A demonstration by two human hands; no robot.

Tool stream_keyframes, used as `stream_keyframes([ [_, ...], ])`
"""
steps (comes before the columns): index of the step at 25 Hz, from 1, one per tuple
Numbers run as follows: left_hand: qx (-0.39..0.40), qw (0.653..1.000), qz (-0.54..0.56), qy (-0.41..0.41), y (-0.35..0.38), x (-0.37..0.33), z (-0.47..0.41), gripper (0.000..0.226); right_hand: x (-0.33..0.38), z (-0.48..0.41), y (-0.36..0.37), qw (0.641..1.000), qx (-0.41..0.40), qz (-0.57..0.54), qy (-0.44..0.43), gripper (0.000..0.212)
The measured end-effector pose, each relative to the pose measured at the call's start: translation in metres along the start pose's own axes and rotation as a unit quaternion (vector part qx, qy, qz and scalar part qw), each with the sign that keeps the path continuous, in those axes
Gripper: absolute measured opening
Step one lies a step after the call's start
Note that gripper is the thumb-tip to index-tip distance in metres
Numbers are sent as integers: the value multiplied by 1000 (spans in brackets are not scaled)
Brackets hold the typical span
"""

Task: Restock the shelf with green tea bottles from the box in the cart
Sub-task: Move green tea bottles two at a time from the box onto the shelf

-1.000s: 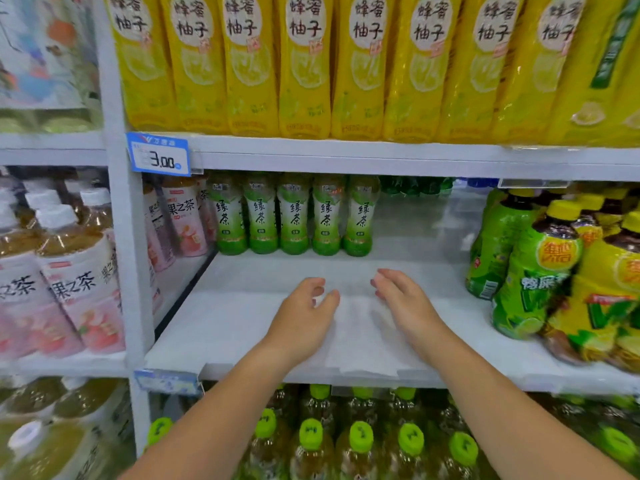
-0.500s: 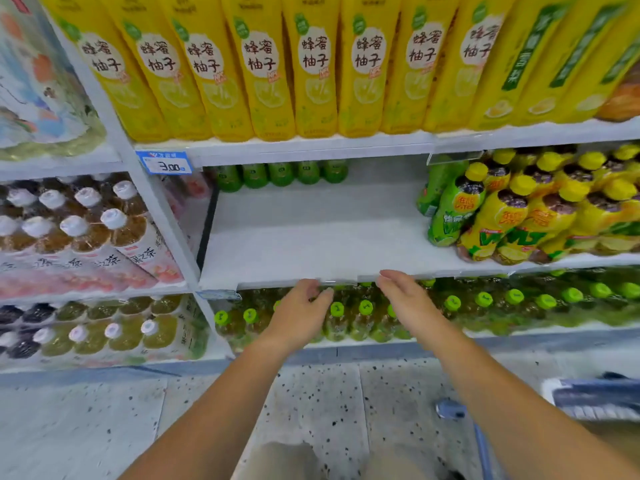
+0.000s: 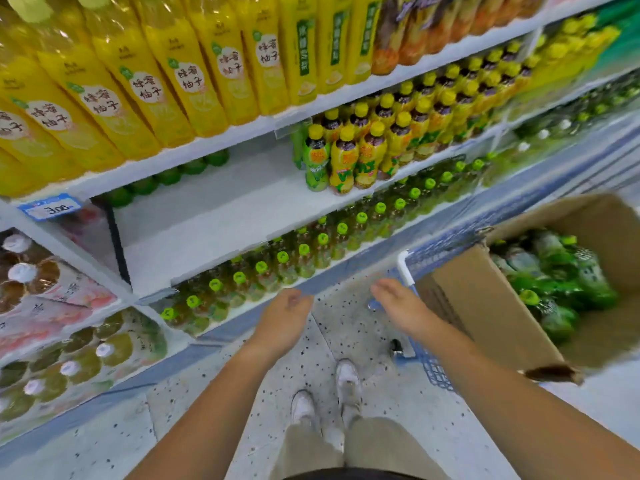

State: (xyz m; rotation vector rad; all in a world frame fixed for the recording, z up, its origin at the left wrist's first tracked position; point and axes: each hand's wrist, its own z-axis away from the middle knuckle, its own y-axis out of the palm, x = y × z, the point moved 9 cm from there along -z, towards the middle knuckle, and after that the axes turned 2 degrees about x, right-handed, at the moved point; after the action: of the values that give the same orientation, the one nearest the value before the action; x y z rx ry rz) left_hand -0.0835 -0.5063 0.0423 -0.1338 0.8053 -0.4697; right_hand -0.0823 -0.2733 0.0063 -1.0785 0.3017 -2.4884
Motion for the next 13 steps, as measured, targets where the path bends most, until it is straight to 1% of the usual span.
stream_keyframes([
  [3,54,998,-23,16,39,-8,11,49,-42,48,-36,995,-76,-59,20,51],
  [7,102,992,-38,70,94,-34,26,47,-90,102,-85,977,-176,-115,44,43],
  [11,136,984,-52,99,160,-69,38,41,-130,138,-138,960,-225,-153,64,48],
  [13,156,980,-52,109,198,-89,36,41,-146,141,-169,953,-245,-167,66,46],
])
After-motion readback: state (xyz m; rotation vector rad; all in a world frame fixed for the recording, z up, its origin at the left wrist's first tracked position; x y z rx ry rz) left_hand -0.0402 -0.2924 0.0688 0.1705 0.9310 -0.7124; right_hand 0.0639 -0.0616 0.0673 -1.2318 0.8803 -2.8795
